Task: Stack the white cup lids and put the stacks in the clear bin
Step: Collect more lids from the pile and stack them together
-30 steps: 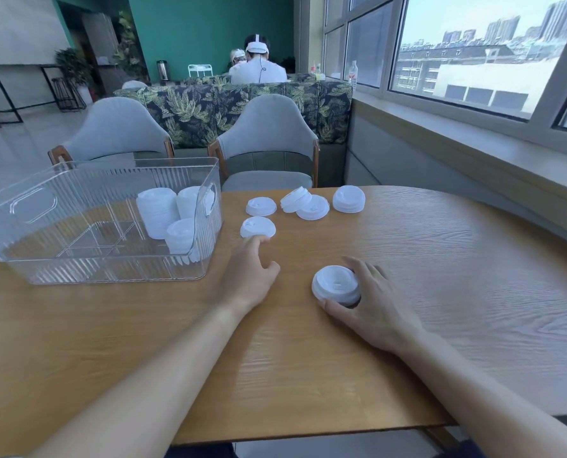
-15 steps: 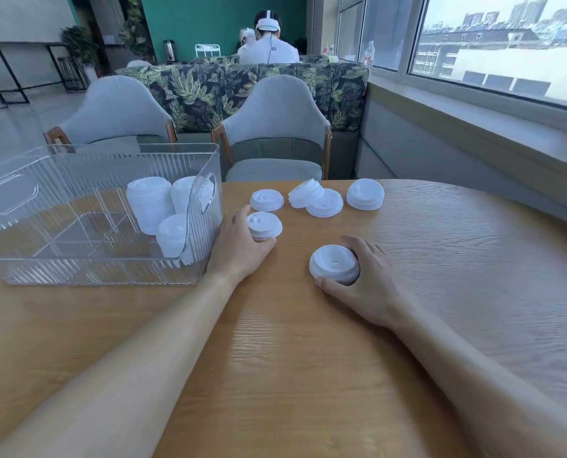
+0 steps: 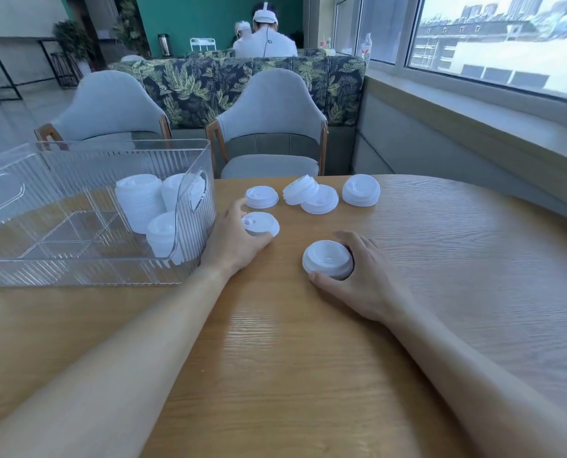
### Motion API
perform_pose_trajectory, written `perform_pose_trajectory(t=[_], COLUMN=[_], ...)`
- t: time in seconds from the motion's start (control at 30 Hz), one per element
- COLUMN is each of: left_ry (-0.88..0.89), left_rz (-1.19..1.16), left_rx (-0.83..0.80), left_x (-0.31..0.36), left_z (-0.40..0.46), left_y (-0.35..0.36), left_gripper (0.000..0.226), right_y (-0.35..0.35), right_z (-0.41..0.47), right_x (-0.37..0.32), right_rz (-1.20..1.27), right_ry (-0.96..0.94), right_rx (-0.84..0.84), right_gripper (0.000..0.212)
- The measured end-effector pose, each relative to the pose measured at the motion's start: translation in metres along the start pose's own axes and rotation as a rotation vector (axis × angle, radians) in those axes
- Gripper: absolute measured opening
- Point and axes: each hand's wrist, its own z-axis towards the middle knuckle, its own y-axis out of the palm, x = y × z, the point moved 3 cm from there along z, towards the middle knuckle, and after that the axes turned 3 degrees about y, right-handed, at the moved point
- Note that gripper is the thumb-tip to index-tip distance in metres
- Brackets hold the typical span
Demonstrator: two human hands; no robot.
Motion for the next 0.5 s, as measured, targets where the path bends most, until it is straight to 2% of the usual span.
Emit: perform_pose_trajectory(t=[0.13,0.5], left_ry=[0.017,0.061], left_rz=[0.04,0.279], left_rx=[0.023,0.042], left_x=[0.001,0.013], left_z=[-0.007,-0.04], left_y=[0.0,0.001], left_gripper=[0.099,0.113], right_y=[-0.002,-0.007], right_z=[-0.002,-0.018], right_x=[0.0,-0.007], right_rz=[0.01,-0.007], right_ry=[0.01,0.009], right_rx=[0.0,0.016], right_gripper=[0.08,0.08])
